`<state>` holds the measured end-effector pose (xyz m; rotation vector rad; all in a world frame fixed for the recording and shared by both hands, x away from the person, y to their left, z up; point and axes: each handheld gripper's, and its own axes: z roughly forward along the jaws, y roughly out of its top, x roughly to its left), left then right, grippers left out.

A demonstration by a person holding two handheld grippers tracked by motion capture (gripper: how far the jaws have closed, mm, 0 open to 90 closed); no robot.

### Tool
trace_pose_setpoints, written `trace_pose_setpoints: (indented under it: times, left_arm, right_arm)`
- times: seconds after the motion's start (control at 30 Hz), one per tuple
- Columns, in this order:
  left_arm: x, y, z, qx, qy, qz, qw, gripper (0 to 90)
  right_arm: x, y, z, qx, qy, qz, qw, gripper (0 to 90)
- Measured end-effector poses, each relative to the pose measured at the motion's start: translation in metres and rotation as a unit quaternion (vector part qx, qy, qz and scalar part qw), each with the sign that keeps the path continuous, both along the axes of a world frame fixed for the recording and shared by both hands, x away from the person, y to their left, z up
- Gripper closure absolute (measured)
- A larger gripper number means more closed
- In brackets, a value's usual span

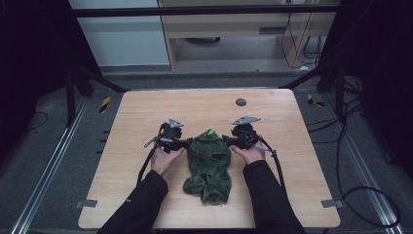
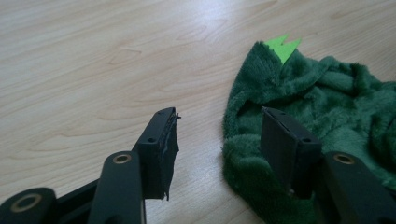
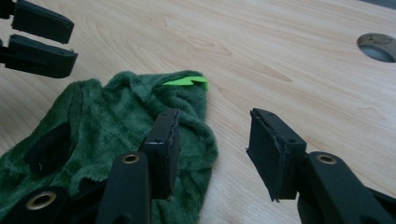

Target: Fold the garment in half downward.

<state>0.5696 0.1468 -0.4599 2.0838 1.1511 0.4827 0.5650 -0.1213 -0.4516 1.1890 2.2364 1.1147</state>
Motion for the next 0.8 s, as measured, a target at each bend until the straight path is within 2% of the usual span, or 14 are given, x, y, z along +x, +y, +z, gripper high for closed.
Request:
trace_pose_setpoints:
  times: [0.03,0.3,0.67,0.8]
  left_arm:
    - [0.001,-0.002,-0.004,0.007,0.006,-0.004,0.9999,46.2]
    - [0.004,-0.007,-0.016,0.015,0.023,-0.006,0.9996,49.5]
    - [0.005,-0.011,-0.024,0.012,0.037,-0.010,0.9992,58.1]
    - [0.005,-0.014,-0.029,0.009,0.046,-0.013,0.9988,64.2]
  right_arm:
    - [0.000,0.003,-0.003,-0.003,0.004,0.002,1.0000,53.4]
    - [0.002,0.005,-0.016,-0.007,0.025,-0.001,0.9997,55.3]
    - [0.004,0.012,-0.037,-0.026,0.058,0.006,0.9980,57.3]
    - [0.005,0.014,-0.040,-0.028,0.062,0.008,0.9976,58.8]
